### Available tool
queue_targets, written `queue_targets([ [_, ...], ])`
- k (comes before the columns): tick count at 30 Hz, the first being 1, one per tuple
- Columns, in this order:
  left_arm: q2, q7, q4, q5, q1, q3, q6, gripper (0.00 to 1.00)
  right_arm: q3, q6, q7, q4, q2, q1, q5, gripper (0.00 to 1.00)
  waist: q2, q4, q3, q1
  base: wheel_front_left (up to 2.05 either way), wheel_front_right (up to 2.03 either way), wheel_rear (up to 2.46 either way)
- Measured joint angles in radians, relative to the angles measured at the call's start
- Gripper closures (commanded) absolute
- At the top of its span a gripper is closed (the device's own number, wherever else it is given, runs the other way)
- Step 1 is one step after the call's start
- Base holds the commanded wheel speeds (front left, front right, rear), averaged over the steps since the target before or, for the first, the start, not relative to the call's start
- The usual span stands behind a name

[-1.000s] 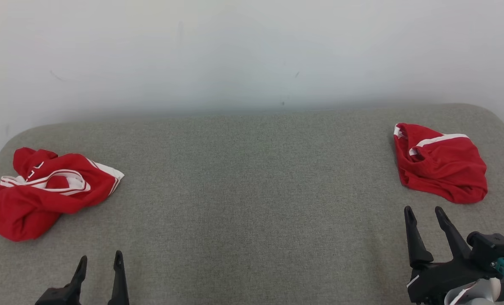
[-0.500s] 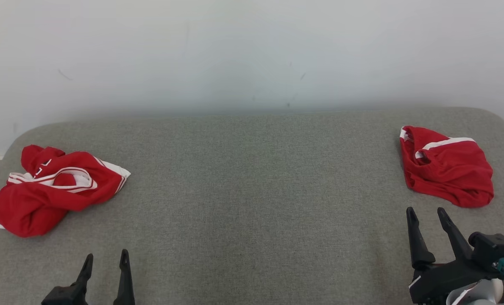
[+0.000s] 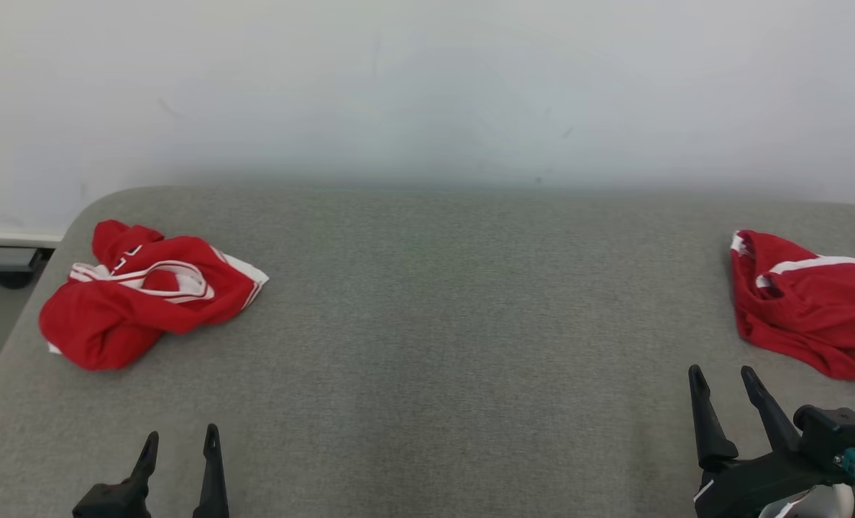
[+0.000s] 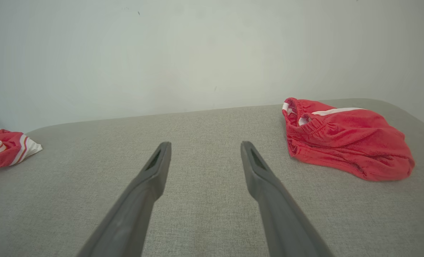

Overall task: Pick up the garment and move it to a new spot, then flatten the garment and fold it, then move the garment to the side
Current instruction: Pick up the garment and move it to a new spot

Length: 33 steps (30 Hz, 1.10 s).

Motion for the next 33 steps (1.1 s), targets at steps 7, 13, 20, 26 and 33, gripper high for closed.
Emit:
queue_targets([
  [7,-0.002,0.001,0.000,0.011,0.000,0.004,0.000,0.00,0.000,0.000,0.009,-0.008,0.000,0.000,-0.002,0.00,0.0000,0.068,0.003,0.0000,0.00,0.00,0.00],
  [13,-0.002,0.009,0.000,0.023,-0.003,0.007,0.000,0.00,0.008,0.000,0.020,-0.013,0.000,-0.005,-0.003,0.00,0.0000,0.138,0.007,0.0000,0.00,0.00,0.00],
  [20,-0.002,0.013,0.002,0.036,-0.003,0.009,0.000,0.00,0.025,0.000,0.033,-0.012,0.006,-0.017,-0.006,0.00,0.0000,0.229,0.010,0.0000,0.00,0.00,0.00],
  [26,0.000,0.015,0.006,0.036,-0.006,0.012,0.000,0.00,0.033,0.000,0.036,-0.010,0.008,-0.029,-0.009,0.00,0.0000,0.291,0.009,0.0000,0.00,0.00,0.00],
  [33,0.002,0.018,0.006,0.036,-0.005,0.018,0.000,0.00,0.051,0.001,0.044,-0.002,0.020,-0.034,-0.010,0.00,0.0000,0.361,0.006,0.0000,0.00,0.00,0.00],
])
